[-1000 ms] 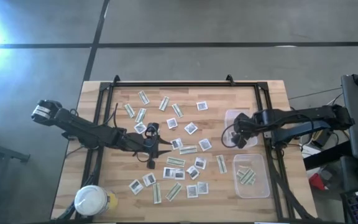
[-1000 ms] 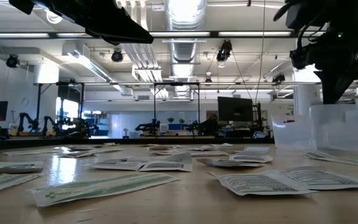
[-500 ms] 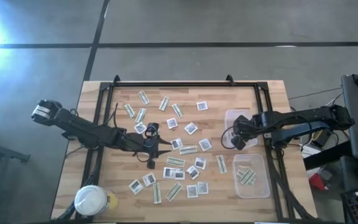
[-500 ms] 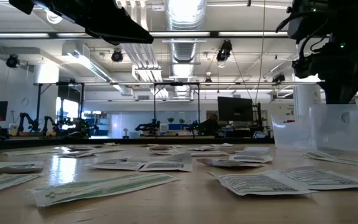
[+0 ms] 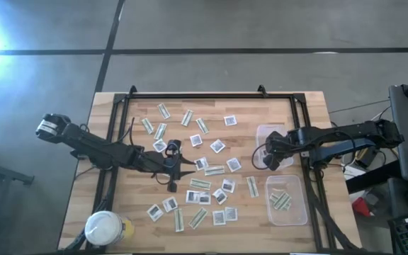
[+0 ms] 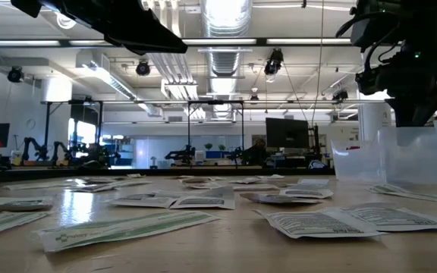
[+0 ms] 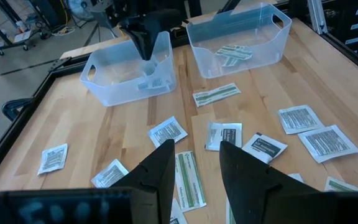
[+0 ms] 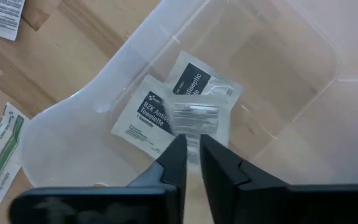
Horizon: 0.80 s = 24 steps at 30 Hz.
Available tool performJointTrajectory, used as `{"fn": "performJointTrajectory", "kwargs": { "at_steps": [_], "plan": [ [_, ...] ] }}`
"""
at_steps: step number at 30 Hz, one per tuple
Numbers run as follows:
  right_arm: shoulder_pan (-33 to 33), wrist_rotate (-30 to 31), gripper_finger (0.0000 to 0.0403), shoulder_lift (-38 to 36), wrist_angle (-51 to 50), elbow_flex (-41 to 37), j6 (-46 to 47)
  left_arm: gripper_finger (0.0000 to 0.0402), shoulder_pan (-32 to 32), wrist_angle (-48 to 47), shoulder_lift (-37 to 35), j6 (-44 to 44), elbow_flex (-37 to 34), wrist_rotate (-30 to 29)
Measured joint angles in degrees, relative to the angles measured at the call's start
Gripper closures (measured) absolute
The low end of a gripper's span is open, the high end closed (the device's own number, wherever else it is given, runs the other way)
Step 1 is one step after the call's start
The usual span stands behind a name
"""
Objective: Pick & Place First Aid Supplies
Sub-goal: Put the towelette pack into the top bin, then put the bandage pack into the bottom bin
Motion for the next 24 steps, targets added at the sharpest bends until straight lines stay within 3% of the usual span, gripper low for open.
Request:
{"fn": "performJointTrajectory", "kwargs": {
  "at_steps": [5, 12, 20, 24],
  "plan": [
    [0.0, 1.6, 0.0310, -0.1, -0.1, 0.1, -0.3, 0.0280, 0.0, -0.9, 0.0, 0.4, 0.0, -2.4],
    [0.0, 1.2, 0.0275, -0.2, -1.4, 4.7, -2.4, 0.0280, 0.0, -1.4, 0.0, -2.1, 0.0, -14.8],
    [0.2, 1.2, 0.0271, -0.2, -1.3, 10.2, -4.7, 0.0279, 0.0, -4.0, 0.0, -5.1, 0.0, -15.1],
    [0.8, 1.1, 0.0278, -0.2, -1.2, 11.7, -4.9, 0.0261, 0.1, -6.6, 0.0, -7.6, 0.0, -15.1]
  ]
}}
